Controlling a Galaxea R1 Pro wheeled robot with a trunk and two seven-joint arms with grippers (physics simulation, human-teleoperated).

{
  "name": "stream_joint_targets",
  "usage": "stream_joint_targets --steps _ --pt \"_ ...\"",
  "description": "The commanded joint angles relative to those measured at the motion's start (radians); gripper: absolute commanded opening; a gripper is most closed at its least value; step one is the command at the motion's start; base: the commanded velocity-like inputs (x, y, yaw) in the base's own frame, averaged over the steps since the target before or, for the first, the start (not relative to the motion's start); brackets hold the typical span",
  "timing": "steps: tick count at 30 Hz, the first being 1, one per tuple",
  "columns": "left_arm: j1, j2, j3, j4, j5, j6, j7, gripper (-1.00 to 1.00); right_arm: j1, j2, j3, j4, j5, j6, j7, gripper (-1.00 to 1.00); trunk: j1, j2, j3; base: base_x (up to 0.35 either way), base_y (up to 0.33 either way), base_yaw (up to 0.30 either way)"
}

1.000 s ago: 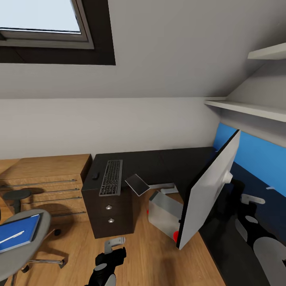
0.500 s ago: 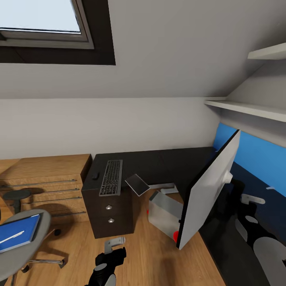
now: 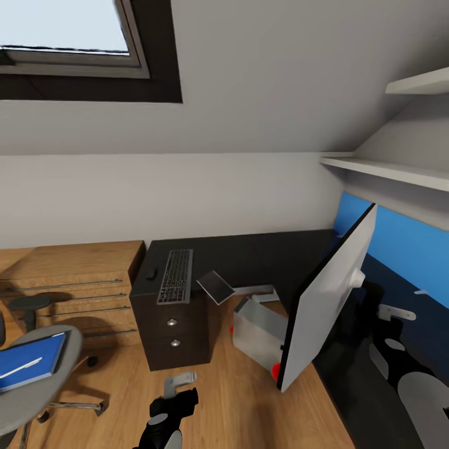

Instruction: In the bedroom, organize the workspace by keeping the computer under the desk, ensuring the monitor is on the desk, placing the keyboard on the desk next to the monitor, placing the mouse on the desk next to the keyboard, moving the folder from the swivel chair onto the desk next to the mouse, stacking the notebook on top of the folder with the pen on top of the notebook, and positioning the swivel chair next to the desk.

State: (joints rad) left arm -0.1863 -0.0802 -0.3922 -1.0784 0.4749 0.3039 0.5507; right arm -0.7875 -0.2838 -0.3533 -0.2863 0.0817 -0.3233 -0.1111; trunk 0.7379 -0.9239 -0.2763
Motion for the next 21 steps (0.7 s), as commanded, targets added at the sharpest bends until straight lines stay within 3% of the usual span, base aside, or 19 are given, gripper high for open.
stream_joint_targets --steps 1,21 --pt "-0.001 0.000 -0.002 -0.002 0.007 0.003 0.008 1.00 -0.001 0.000 0.004 0.002 0.004 -0.003 -0.002 -1.00 0.000 -0.001 -0.001 -0.287 0.000 0.000" --pt "-0.001 0.002 -0.002 -0.002 0.007 0.003 0.008 1.00 -0.001 0.000 0.004 0.001 0.004 -0.003 -0.002 -1.00 0.000 -0.001 -0.001 -0.333 0.000 0.000"
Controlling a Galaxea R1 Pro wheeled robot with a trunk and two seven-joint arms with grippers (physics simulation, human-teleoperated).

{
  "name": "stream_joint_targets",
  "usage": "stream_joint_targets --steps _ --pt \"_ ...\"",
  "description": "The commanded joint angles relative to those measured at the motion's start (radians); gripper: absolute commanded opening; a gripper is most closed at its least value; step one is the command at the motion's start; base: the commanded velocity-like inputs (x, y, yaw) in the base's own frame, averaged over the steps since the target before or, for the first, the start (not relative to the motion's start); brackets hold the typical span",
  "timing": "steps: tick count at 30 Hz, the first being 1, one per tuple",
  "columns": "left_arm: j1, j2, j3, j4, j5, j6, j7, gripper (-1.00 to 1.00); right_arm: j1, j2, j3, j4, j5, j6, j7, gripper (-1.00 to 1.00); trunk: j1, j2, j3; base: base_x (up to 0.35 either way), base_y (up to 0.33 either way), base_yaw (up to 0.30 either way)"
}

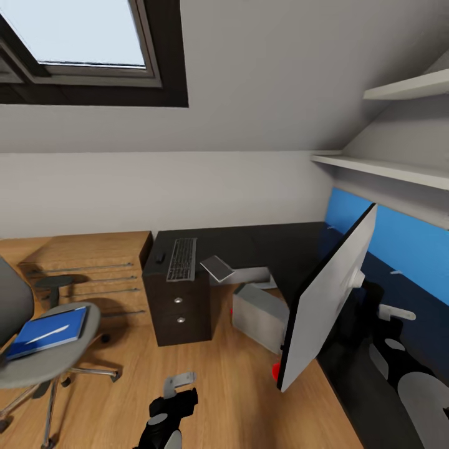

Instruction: In the bedroom, organize the workspace by keeping the computer under the desk, ensuring the monitor is on the desk, placing the keyboard on the desk next to the monitor, placing the mouse on the desk next to the keyboard, moving the folder from the swivel chair onto the desk next to the mouse, stacking the notebook on top of the folder with the pen on top of the notebook, and positioning the swivel chair next to the desk.

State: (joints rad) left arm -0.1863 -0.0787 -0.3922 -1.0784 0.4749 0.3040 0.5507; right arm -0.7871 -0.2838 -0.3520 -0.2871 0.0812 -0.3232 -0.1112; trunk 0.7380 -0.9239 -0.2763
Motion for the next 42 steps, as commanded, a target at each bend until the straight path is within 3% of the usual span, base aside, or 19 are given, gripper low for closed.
stream_joint_targets --steps 1,23,42 --pt "-0.001 0.000 -0.002 -0.002 0.007 0.003 0.008 1.00 -0.001 0.000 0.002 0.002 0.005 -0.003 -0.002 -1.00 0.000 -0.001 -0.001 -0.337 0.000 0.000" --pt "-0.001 0.000 -0.002 -0.002 0.007 0.003 0.008 1.00 -0.001 0.000 0.002 0.002 0.005 -0.004 -0.002 -1.00 0.000 -0.001 -0.001 -0.320 -0.091 0.037" --pt "-0.001 0.002 -0.001 -0.002 0.005 0.003 0.008 1.00 -0.001 0.002 0.002 0.003 0.005 -0.004 -0.002 -1.00 0.000 -0.001 -0.001 -0.037 -0.333 0.063"
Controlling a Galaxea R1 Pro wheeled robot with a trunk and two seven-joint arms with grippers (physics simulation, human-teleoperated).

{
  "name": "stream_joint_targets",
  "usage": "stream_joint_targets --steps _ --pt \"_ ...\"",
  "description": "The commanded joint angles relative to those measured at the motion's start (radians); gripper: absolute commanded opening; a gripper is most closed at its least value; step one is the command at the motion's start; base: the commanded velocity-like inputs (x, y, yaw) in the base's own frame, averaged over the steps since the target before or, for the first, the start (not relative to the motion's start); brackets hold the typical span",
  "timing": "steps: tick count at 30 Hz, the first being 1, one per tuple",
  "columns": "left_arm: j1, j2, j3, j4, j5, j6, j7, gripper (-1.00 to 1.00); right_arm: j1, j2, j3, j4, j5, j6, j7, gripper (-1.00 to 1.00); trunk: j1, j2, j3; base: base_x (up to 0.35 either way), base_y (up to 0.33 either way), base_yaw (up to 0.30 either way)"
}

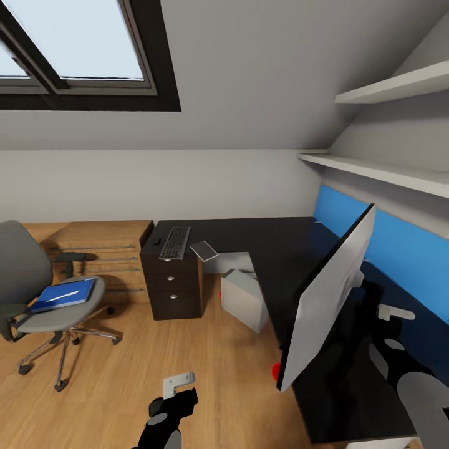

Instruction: In the bedroom, organize the workspace by keeping the computer under the desk, ensuring the monitor is on the desk, placing the keyboard on the desk next to the monitor, placing the mouse on the desk next to the keyboard, moving the folder from the swivel chair onto the desk next to the mouse, stacking the notebook on top of the folder with the pen on top of the notebook, and positioning the swivel chair next to the desk.

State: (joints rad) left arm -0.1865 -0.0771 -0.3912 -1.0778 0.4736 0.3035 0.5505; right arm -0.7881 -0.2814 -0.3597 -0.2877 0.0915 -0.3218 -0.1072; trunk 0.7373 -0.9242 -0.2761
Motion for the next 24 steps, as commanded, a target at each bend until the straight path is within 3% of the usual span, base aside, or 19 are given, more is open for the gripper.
stream_joint_targets --steps 1,11,24 --pt "-0.001 0.000 -0.002 -0.002 0.007 0.003 0.008 1.00 0.000 -0.001 0.009 0.004 -0.006 -0.005 -0.006 -1.00 0.000 -0.001 -0.002 0.000 -0.346 0.001" --pt "-0.001 0.000 0.000 -0.002 0.007 0.003 0.008 1.00 0.000 0.000 0.010 0.004 -0.006 -0.005 -0.005 -1.00 0.000 -0.001 -0.002 0.000 -0.319 0.000" --pt "-0.001 0.003 0.005 -0.002 0.006 0.003 0.008 1.00 0.000 0.001 0.010 0.005 -0.006 -0.005 -0.005 -1.00 0.000 -0.001 -0.002 0.051 -0.113 0.000"
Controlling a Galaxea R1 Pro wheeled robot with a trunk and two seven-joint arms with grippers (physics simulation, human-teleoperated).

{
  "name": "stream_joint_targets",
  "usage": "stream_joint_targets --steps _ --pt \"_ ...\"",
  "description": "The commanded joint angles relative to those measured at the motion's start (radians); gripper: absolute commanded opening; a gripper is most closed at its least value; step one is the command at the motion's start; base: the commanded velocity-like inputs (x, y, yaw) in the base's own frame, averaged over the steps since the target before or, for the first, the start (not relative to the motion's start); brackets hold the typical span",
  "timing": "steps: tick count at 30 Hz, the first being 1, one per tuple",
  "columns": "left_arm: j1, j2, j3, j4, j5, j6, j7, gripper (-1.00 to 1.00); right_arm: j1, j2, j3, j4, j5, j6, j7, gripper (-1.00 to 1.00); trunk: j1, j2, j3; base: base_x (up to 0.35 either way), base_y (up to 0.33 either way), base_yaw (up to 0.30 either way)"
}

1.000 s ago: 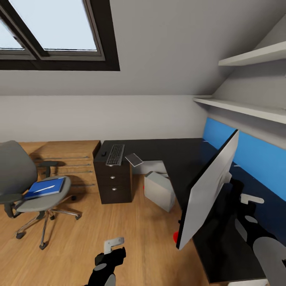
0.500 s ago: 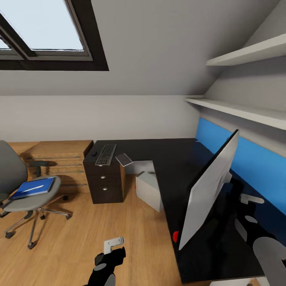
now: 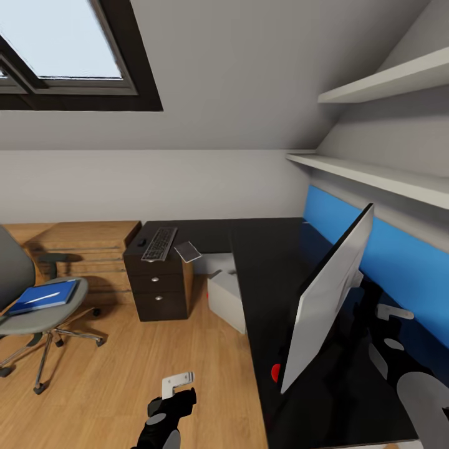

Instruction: In the bedroom, organize the workspace by keeping the computer under the desk, ensuring the monitor is on the desk, placing the keyboard on the desk next to the monitor, placing the mouse on the desk next to the keyboard, moving the folder from the swivel chair onto the desk next to the mouse, stacking the notebook on top of the folder with the pen on top of the notebook, and positioning the swivel chair next to the desk.

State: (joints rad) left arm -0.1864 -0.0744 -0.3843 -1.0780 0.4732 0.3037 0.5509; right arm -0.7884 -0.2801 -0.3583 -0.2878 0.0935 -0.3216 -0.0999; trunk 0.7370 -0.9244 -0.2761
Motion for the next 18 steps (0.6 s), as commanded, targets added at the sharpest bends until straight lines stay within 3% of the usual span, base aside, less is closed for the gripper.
stream_joint_targets --steps 1,9,18 --pt "-0.001 0.000 -0.001 -0.001 0.007 0.003 0.008 1.00 0.000 -0.001 0.009 0.005 -0.007 -0.005 -0.012 -1.00 0.000 -0.001 -0.002 0.116 -0.129 0.000" --pt "-0.001 0.001 -0.001 0.000 0.007 0.003 0.010 1.00 0.000 -0.001 0.009 0.006 -0.006 -0.005 -0.012 -1.00 0.000 -0.001 -0.002 0.131 -0.153 0.000" --pt "-0.001 0.001 -0.001 0.000 0.007 0.003 0.011 1.00 0.000 0.001 0.009 0.008 -0.006 -0.005 -0.012 -1.00 0.000 -0.001 -0.002 0.042 -0.022 0.000"
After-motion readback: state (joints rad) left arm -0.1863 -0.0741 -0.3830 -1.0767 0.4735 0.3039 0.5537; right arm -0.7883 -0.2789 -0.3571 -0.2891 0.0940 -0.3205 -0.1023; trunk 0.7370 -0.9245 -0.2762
